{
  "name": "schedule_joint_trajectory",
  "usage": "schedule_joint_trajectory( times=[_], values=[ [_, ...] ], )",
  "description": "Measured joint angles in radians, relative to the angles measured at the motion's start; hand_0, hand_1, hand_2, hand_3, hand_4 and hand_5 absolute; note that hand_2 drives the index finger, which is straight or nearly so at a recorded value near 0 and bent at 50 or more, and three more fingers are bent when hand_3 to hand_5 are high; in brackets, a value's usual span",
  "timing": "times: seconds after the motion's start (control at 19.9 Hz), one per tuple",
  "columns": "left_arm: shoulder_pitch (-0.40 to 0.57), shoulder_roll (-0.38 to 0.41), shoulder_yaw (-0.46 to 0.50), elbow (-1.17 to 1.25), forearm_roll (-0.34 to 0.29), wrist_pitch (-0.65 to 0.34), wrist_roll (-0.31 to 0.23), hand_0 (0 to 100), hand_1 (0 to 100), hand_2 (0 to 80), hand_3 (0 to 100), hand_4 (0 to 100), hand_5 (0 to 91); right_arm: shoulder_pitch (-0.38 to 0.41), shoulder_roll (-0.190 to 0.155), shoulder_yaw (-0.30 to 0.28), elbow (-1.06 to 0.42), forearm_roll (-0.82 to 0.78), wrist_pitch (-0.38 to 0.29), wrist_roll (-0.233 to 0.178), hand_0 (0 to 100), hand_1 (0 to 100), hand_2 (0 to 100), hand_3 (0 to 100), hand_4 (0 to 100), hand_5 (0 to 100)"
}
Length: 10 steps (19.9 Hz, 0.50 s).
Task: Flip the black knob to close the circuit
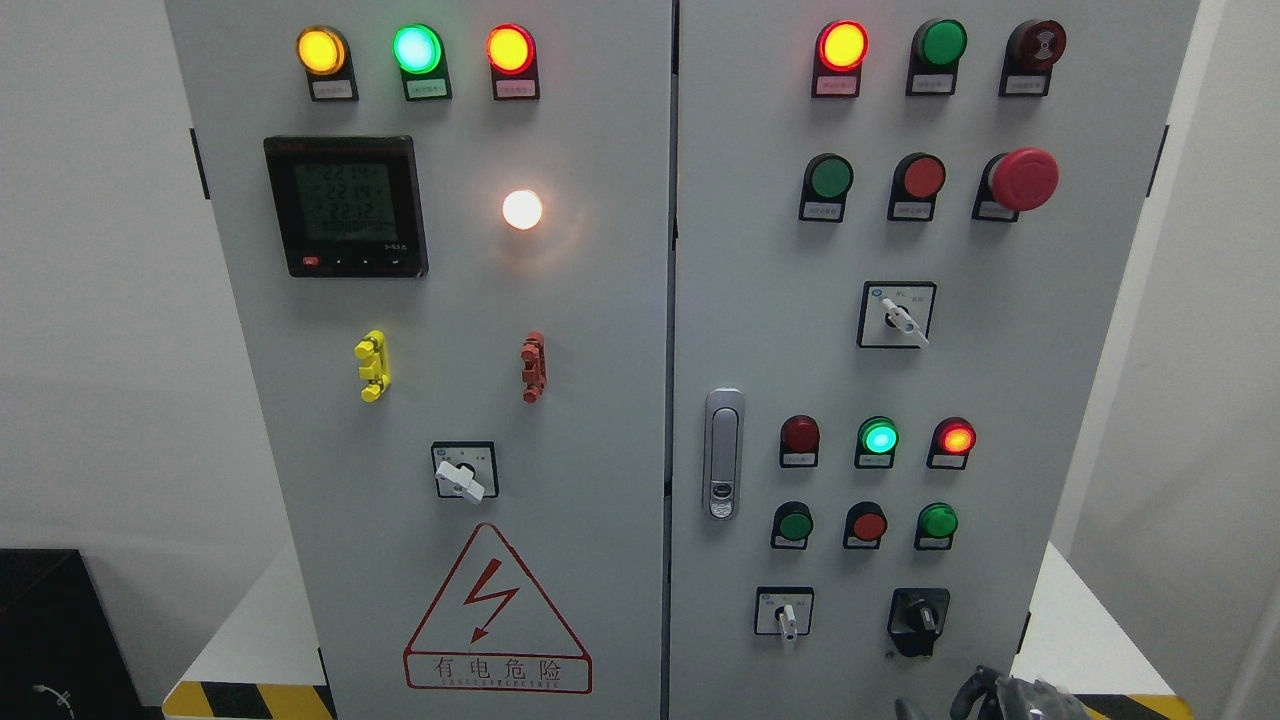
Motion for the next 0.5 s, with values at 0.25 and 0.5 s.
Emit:
schedule_joint_trajectory(
  times=[0.25, 0.5],
  values=[
    [0.000, 0.000, 0.000, 0.000, 0.000, 0.000, 0.000, 0, 0, 0.0, 0, 0, 0.0, 0.083, 0.019, -0.014, -0.018, -0.326, -0.157, -0.012, 0, 4, 4, 18, 11, 2],
    [0.000, 0.000, 0.000, 0.000, 0.000, 0.000, 0.000, 0, 0, 0.0, 0, 0, 0.0, 0.154, 0.038, -0.023, -0.006, -0.572, -0.301, 0.101, 0, 0, 0, 0, 0, 0]
  ],
)
